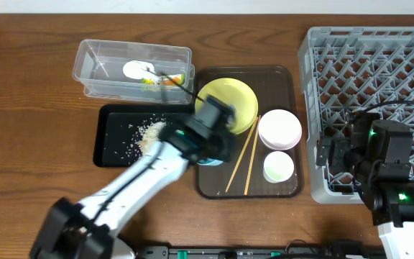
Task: Sort waste into correct bins and load items into the dishwasher rack
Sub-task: 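Return the emptied blue bowl to the brown tray with the left gripper, then grasp the white cup with the left gripper and lift it toward the right gripper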
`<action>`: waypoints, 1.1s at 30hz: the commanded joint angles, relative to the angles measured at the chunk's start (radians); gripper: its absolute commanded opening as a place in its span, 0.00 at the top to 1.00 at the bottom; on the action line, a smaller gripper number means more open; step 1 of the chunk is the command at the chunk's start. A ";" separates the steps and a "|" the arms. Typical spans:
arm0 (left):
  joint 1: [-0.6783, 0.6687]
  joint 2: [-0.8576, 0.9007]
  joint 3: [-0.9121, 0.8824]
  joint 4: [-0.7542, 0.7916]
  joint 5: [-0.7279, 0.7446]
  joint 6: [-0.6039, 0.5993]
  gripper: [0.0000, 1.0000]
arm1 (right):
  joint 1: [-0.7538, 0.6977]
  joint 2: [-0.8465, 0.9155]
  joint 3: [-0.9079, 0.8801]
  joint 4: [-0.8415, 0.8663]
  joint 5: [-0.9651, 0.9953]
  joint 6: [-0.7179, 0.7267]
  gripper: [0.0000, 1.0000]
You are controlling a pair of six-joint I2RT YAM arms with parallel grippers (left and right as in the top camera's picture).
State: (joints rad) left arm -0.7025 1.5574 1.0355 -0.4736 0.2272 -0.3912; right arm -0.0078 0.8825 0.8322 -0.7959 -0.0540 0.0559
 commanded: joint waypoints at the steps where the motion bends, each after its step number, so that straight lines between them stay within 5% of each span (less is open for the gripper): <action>1: -0.062 0.058 -0.002 0.031 -0.187 0.017 0.94 | 0.009 -0.002 0.018 -0.002 -0.006 -0.008 0.01; 7: -0.114 0.120 -0.002 0.088 -0.187 0.018 0.91 | 0.009 -0.002 0.018 -0.002 -0.006 -0.008 0.01; 11: -0.114 0.101 0.018 0.085 -0.186 0.094 0.65 | 0.009 -0.002 0.018 -0.002 -0.006 -0.009 0.01; 15: -0.114 0.040 0.058 0.073 -0.163 0.133 0.54 | 0.009 -0.002 0.018 -0.002 -0.006 -0.008 0.01; 24: -0.125 0.014 0.058 0.150 0.066 0.124 0.53 | 0.009 -0.002 0.018 -0.002 -0.006 -0.008 0.01; 33: -0.188 0.150 0.056 0.177 0.072 0.121 0.53 | 0.009 -0.002 0.018 -0.002 -0.006 -0.008 0.01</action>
State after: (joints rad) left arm -0.8745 1.6627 1.0851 -0.3019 0.2806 -0.2832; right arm -0.0078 0.8825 0.8322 -0.7959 -0.0536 0.0559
